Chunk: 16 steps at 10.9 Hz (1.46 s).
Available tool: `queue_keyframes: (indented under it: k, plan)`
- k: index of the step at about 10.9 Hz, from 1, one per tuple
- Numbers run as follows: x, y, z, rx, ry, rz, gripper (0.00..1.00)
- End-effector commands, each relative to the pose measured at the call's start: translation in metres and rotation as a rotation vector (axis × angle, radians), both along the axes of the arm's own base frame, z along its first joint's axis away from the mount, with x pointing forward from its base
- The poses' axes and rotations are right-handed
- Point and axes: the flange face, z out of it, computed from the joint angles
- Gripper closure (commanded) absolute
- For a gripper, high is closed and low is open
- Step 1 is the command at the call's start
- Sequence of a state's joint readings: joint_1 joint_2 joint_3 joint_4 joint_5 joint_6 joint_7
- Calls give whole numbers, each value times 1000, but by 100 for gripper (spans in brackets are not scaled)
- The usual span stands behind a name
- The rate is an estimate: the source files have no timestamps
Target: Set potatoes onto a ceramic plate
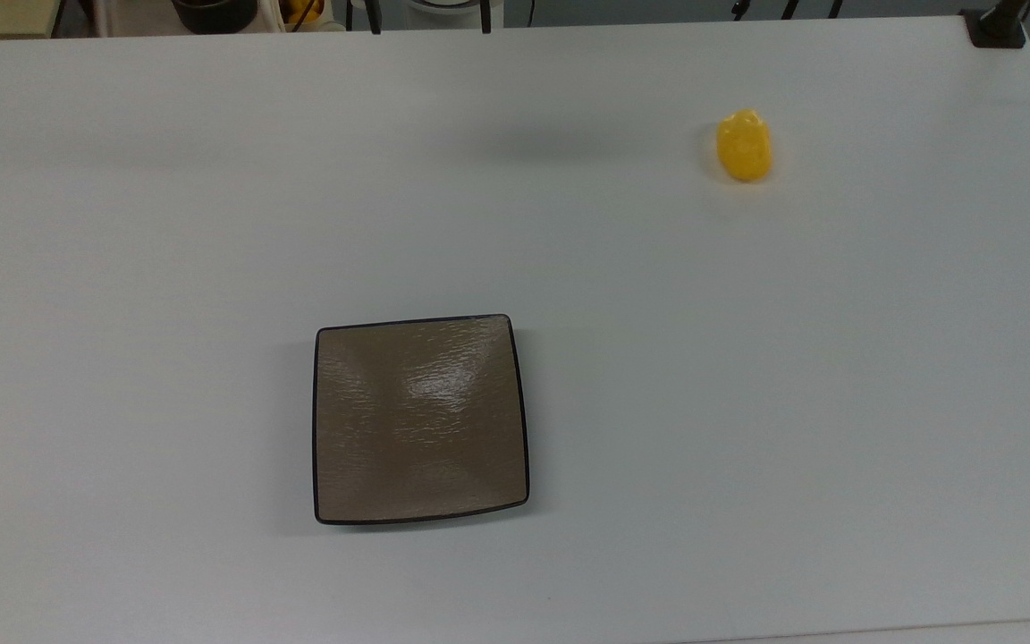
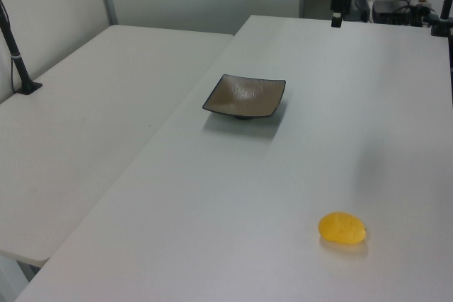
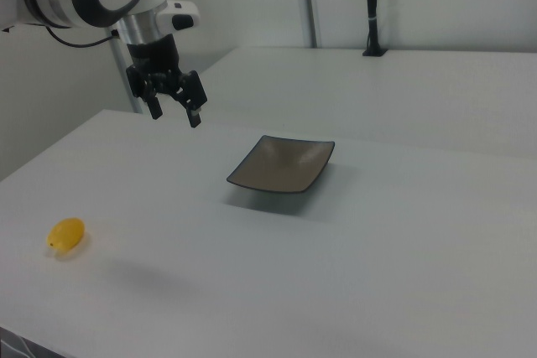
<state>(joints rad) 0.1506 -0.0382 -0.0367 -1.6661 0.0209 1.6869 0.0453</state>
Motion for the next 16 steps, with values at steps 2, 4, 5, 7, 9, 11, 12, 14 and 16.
queue_keyframes:
  k: [2, 4, 5, 7, 9, 11, 12, 14, 16]
  plan:
    - [-3, 4, 3, 14, 12, 26, 0]
    - [-3, 3, 4, 14, 11, 26, 0]
    - [-3, 3, 4, 16, 11, 25, 0]
    - [-3, 4, 4, 15, 13, 26, 0]
    - [-4, 8, 1, 14, 17, 35, 0]
    - [-5, 12, -3, 15, 28, 43, 0]
    - [-6, 14, -4, 14, 30, 46, 0]
    - [-9, 26, -6, 12, 45, 66, 0]
    - [-17, 56, -16, 6, 70, 113, 0]
